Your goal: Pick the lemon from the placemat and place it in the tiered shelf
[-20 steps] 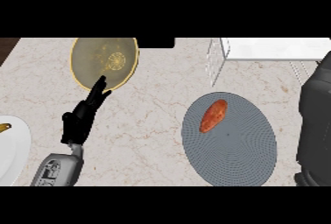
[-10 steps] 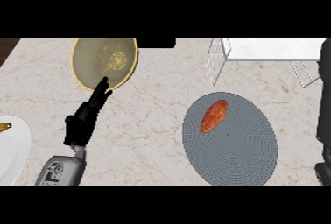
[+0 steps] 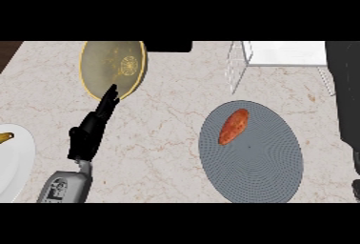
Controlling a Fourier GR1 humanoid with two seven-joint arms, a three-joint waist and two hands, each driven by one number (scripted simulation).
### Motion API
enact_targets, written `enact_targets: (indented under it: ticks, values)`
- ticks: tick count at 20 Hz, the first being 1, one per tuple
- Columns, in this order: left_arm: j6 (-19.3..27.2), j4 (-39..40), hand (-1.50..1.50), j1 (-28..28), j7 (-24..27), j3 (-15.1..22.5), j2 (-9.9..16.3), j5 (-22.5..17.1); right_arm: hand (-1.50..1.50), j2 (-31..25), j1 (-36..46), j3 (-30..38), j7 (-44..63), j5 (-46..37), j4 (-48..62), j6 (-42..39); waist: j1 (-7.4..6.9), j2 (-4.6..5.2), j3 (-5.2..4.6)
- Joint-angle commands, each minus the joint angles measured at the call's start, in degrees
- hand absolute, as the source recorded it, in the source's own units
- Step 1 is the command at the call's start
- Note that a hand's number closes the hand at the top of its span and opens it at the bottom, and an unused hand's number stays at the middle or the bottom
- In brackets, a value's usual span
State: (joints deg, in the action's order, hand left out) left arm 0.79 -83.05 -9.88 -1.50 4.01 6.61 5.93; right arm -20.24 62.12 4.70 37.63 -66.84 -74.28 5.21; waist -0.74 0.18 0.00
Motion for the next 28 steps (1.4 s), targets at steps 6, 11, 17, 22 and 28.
enact_targets:
  ticks: [6,11,17,22,28]
  values:
    - [0.2,1.1,0.00,-0.8,0.4,0.0,-0.6,0.9,1.50,3.0,1.6,8.0,-8.0,8.6,7.3,15.5,0.02,0.19,0.10]
    - [2.5,-1.1,0.00,-1.6,-2.6,2.0,-3.3,2.6,1.50,0.2,5.7,12.8,-16.5,13.7,19.8,21.0,-0.64,0.27,0.03]
    - [-1.2,-1.3,0.00,-0.4,-1.7,-0.8,-0.5,-0.1,1.50,-1.2,5.2,14.2,-24.0,17.3,26.4,25.0,-0.27,0.06,0.01]
    - [0.5,2.0,0.00,-2.1,0.1,-0.6,-1.5,1.6,1.50,-7.4,6.9,11.7,-12.9,6.2,33.7,23.7,-0.02,0.16,-0.12]
    - [-0.9,-0.3,0.00,-0.5,-0.2,-1.1,-0.3,1.3,-1.50,-7.6,4.4,12.0,-10.0,6.0,32.9,25.7,0.19,-0.13,-0.02]
